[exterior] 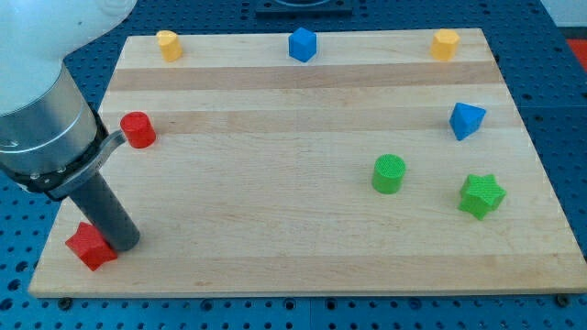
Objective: Slide the green star to the bottom center of the board
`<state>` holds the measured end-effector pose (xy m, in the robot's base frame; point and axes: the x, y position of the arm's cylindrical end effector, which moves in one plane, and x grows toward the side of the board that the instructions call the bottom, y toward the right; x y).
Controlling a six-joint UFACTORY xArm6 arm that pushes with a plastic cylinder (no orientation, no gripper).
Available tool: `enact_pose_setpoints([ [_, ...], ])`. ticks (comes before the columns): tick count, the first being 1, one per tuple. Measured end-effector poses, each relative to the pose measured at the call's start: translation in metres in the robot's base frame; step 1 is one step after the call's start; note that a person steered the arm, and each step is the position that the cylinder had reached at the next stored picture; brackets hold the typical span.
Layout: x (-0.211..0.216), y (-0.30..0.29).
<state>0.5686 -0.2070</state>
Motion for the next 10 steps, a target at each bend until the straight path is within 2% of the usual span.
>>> enact_pose_setpoints([
  [2, -0.004, 0.003],
  [3, -0.031, 0.032],
  [4, -0.043, 0.081],
  [7, 0.0, 0.294],
  [9, 0.002, 0.43],
  [10, -0.001, 0.478],
])
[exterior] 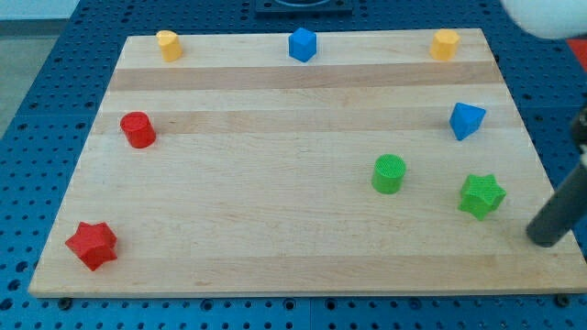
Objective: Slide the green star to the bottom center of the board
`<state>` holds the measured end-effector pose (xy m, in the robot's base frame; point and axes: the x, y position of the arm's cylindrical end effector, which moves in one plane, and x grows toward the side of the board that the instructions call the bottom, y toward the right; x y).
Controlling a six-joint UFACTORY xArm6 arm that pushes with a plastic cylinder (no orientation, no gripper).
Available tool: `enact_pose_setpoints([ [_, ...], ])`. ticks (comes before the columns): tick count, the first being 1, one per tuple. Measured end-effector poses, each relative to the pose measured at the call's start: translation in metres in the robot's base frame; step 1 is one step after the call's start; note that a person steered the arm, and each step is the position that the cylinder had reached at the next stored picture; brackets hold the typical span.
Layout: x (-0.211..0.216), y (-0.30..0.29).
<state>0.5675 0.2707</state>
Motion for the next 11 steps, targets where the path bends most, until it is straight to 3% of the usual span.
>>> enact_pose_setpoints([
  [3, -0.046, -0.005],
  [8, -0.039, -0.113],
  [11, -0.039, -0.213],
])
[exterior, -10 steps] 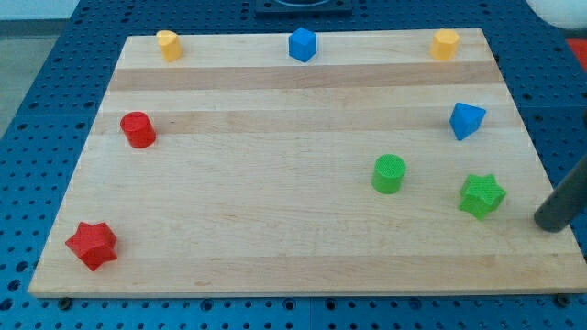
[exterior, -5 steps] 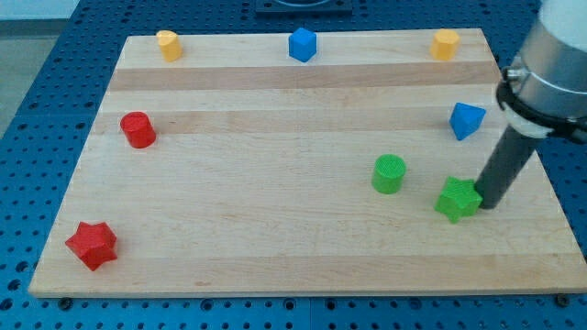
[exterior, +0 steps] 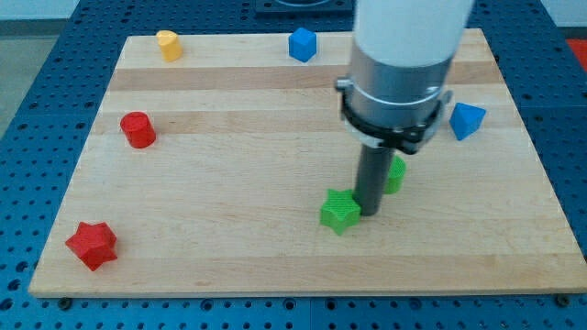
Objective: Slide the green star to the bottom center of the board
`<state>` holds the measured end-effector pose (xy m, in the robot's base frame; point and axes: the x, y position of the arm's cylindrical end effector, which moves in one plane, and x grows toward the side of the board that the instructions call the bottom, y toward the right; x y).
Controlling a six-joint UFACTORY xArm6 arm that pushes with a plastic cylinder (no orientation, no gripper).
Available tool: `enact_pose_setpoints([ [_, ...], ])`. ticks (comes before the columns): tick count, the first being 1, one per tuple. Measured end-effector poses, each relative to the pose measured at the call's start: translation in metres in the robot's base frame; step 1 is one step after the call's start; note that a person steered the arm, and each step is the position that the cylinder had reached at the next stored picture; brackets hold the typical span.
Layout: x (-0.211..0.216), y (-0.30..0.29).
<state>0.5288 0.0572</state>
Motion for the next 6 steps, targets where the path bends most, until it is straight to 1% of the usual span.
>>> enact_pose_setpoints([
  [1, 0.0, -0.027],
  [3, 0.0, -0.058],
  [6, 0.0, -0.057],
])
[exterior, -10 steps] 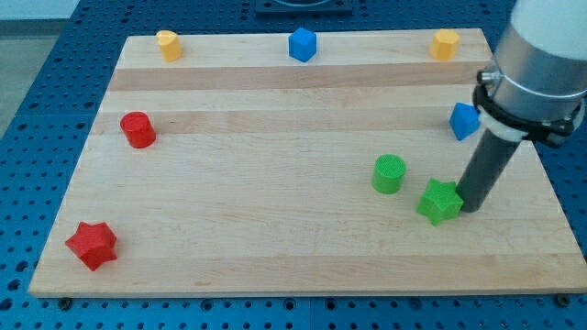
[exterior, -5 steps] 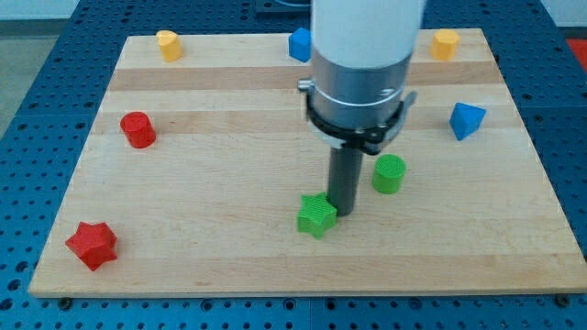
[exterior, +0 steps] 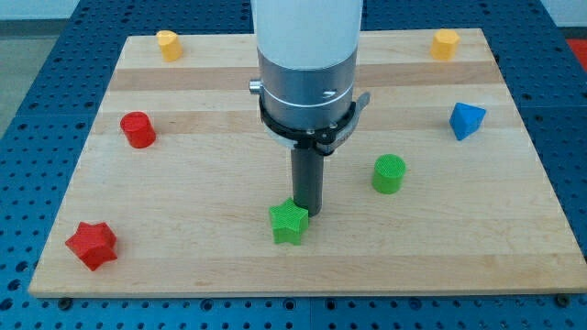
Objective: Slide the green star to the bottom center of the board
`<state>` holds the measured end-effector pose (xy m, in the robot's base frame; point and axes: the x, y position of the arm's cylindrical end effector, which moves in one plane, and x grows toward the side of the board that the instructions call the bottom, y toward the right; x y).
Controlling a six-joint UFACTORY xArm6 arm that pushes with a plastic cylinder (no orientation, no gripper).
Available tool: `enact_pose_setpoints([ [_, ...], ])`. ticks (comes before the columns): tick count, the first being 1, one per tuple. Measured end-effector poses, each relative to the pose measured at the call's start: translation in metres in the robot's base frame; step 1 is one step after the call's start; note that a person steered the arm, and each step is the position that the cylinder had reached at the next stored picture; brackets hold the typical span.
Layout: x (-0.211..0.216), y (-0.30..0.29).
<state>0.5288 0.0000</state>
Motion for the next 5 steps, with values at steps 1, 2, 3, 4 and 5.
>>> enact_pose_setpoints([
  [1, -0.004, 0.009],
  [2, -0.036, 0.019],
  [3, -0.046, -0.01],
  [4, -0.03, -0.046],
  [5, -0.02, -0.054],
])
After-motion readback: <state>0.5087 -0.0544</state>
